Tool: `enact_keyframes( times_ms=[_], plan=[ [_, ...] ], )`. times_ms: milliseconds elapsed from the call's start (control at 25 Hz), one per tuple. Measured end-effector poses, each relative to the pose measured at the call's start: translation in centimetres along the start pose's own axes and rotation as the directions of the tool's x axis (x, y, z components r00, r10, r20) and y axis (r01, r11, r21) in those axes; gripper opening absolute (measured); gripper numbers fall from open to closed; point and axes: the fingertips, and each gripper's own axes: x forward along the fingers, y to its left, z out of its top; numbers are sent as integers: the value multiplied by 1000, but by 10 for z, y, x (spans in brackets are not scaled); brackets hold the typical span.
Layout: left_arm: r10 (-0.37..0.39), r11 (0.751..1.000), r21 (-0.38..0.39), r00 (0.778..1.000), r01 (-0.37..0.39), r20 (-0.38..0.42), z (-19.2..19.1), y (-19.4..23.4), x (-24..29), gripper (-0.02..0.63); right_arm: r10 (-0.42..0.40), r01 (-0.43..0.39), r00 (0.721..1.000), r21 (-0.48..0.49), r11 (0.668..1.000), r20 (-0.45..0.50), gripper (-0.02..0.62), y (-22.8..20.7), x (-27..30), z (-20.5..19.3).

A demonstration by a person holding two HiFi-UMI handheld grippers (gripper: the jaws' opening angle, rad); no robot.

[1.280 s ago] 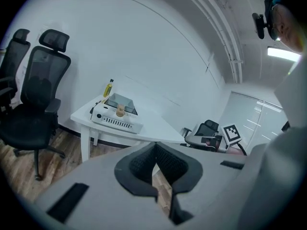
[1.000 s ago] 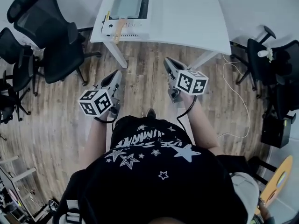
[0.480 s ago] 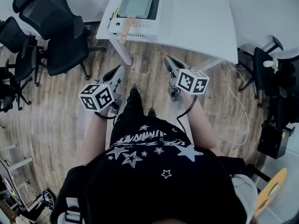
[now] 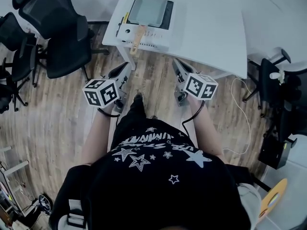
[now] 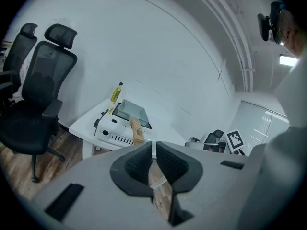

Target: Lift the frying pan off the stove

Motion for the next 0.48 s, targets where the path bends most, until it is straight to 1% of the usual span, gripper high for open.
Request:
enact_keyframes(
  times_ms=[80,120,160,200,240,320,400,440,480],
  plan=[
    [-16,1000,-14,1000,16,-18,3,8,7,15,11,-11,1000,5,1000,-2,9,4,16,4],
    [-34,999,-26,999,34,-31,4,10,10,47,19,-19,1000,10,1000,-2,9,7,24,7],
    [-60,997,-43,997,58,-46,4,12,14,108,31,-30,1000,17,999,-2,9,11,31,9],
    [-87,994,-63,994,84,-61,4,13,18,142,47,-47,999,28,998,-4,9,16,39,11],
    [-110,991,-82,991,104,-75,4,15,22,162,71,-70,997,48,996,-7,9,21,47,12],
    [-139,986,-107,986,128,-97,4,18,29,194,135,-133,991,115,985,-16,9,33,63,14],
    [-161,980,-139,981,146,-108,4,22,36,224,197,-187,980,200,962,-27,12,42,77,13],
    [-175,974,-163,979,156,-109,5,25,39,237,219,-204,975,238,949,-35,22,45,83,13],
    [-190,968,-190,976,167,-109,7,27,43,244,237,-216,970,275,937,-45,84,47,90,12]
  ],
)
